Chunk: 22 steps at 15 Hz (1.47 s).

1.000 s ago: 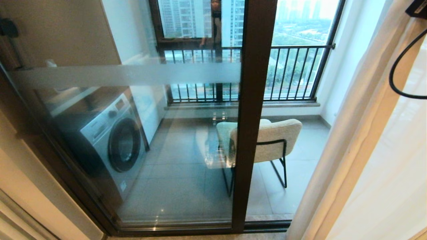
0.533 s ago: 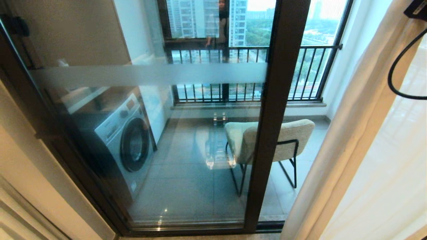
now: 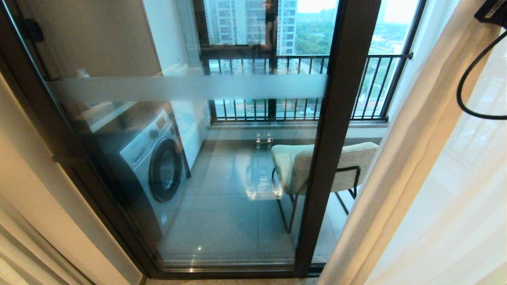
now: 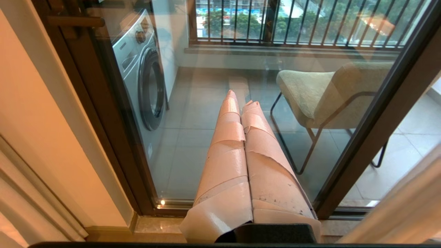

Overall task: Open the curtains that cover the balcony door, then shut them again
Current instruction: Close the inner curtains on both sides

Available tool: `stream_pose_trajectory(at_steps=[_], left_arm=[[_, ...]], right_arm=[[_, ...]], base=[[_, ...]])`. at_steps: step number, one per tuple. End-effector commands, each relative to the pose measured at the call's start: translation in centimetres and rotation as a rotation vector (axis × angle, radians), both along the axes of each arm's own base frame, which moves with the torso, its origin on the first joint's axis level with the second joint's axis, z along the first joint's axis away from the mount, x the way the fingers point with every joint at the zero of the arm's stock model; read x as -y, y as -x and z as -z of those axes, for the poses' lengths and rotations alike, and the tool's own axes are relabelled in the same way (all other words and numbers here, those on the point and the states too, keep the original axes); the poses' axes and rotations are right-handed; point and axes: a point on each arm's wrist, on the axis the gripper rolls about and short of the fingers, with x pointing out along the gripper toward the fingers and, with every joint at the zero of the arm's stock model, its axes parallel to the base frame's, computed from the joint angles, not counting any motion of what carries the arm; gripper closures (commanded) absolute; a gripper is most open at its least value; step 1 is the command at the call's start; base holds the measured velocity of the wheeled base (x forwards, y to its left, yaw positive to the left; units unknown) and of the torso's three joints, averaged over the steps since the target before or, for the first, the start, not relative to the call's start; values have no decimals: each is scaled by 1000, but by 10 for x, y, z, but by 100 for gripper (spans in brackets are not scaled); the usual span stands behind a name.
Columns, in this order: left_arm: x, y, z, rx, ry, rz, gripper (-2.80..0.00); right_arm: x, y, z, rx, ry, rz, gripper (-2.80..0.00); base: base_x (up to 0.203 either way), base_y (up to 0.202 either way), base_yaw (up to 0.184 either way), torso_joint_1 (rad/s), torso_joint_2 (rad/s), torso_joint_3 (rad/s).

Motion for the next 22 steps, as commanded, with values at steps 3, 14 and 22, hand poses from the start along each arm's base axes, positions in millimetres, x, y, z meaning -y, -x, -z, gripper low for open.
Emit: stream_pose_trajectory(at_steps=[3, 14, 22], left_arm=[[0, 0, 0, 0, 0, -1, 0], [0, 0, 0, 0, 0, -1, 0], [0, 0, 0, 0, 0, -1, 0]], right_arm=[[0, 0, 0, 1, 0, 1, 0], [-33, -20, -7, 36, 96, -50, 0], [-114, -48, -1, 75, 194, -152, 0]], base=[[0, 0, 0, 0, 0, 0], [0, 0, 0, 0, 0, 0], [0, 0, 0, 0, 0, 0]])
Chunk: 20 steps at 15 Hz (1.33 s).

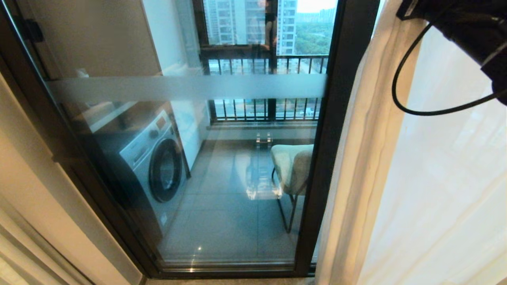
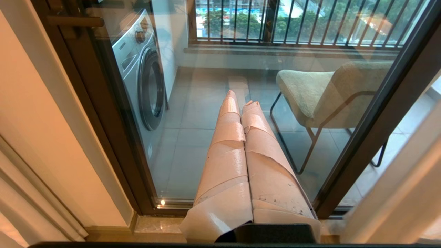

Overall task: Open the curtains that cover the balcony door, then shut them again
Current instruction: Close the inner curtains on both sides

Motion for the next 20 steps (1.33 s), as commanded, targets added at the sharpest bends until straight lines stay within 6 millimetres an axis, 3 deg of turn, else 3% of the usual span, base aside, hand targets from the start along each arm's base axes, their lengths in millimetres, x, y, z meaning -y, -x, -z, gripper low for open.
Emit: stream_pose_trajectory(at_steps=[1, 15, 20], left_arm=[[0, 0, 0, 0, 0, -1, 0], [0, 0, 0, 0, 0, -1, 0], [0, 0, 0, 0, 0, -1, 0]], right_arm=[[-24, -12, 9, -10, 19, -42, 0], [-102, -48, 31, 3, 59, -168, 0], [-110, -62, 42, 3, 58, -172, 0]], base=[[0, 0, 0, 0, 0, 0], [0, 0, 0, 0, 0, 0], [0, 0, 0, 0, 0, 0]])
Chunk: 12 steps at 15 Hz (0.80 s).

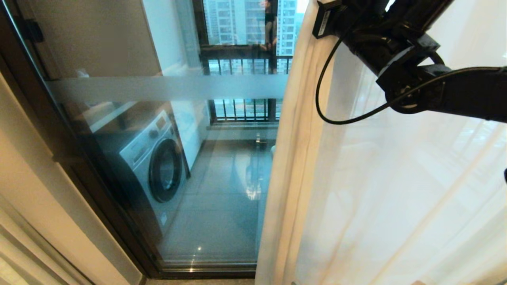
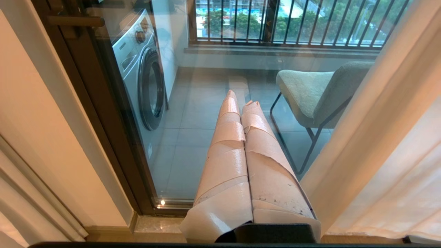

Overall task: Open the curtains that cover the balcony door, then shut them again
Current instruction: Close the inner curtains on both sides

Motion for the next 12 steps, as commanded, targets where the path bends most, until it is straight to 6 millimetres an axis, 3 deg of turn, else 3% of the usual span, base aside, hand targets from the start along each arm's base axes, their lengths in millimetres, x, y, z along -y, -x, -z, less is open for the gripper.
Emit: stream_pose_trajectory(at_steps=[1, 12], left_arm=[[0, 0, 0, 1, 0, -1, 0], [0, 0, 0, 1, 0, -1, 0]], right_arm=[[-4, -10, 13, -19, 10, 1, 0], [3, -17, 14, 50, -42, 11, 0]], base=[[0, 0, 0, 0, 0, 0], [0, 0, 0, 0, 0, 0]])
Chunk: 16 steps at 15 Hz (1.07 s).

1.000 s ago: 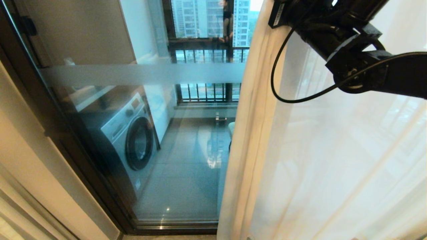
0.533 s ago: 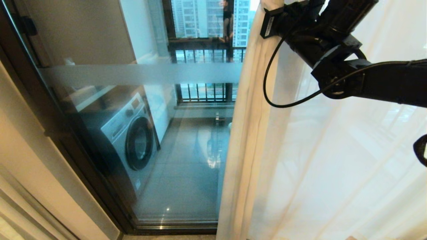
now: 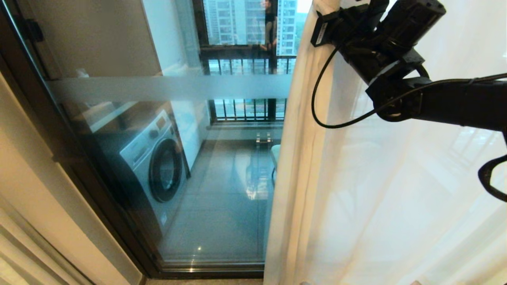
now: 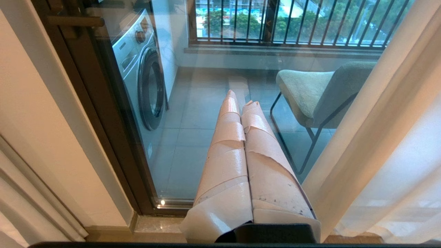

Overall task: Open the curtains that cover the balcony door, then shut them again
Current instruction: Close the inner curtains on both sides

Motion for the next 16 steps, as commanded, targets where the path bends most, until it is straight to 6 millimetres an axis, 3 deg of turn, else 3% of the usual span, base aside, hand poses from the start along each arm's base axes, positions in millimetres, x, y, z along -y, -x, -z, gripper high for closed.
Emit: stream_pose_trajectory(at_steps=[1, 11, 12, 13, 16], left_arm=[[0, 0, 0, 1, 0, -1, 0], [0, 0, 0, 1, 0, -1, 0], [0, 0, 0, 1, 0, -1, 0], [0, 0, 0, 1, 0, -1, 0], [0, 0, 0, 1, 0, -1, 0]], right_arm=[[-2, -2, 3, 9, 1, -4, 0], [-3, -2, 5, 2, 6, -5, 0], [-3, -2, 5, 1, 6, -5, -261], [-3, -2, 5, 3, 6, -6, -280], [-3, 0, 3, 1, 5, -7, -280]], base=[[0, 0, 0, 0, 0, 0], [0, 0, 0, 0, 0, 0], [0, 0, 0, 0, 0, 0], [0, 0, 0, 0, 0, 0], [0, 0, 0, 0, 0, 0]])
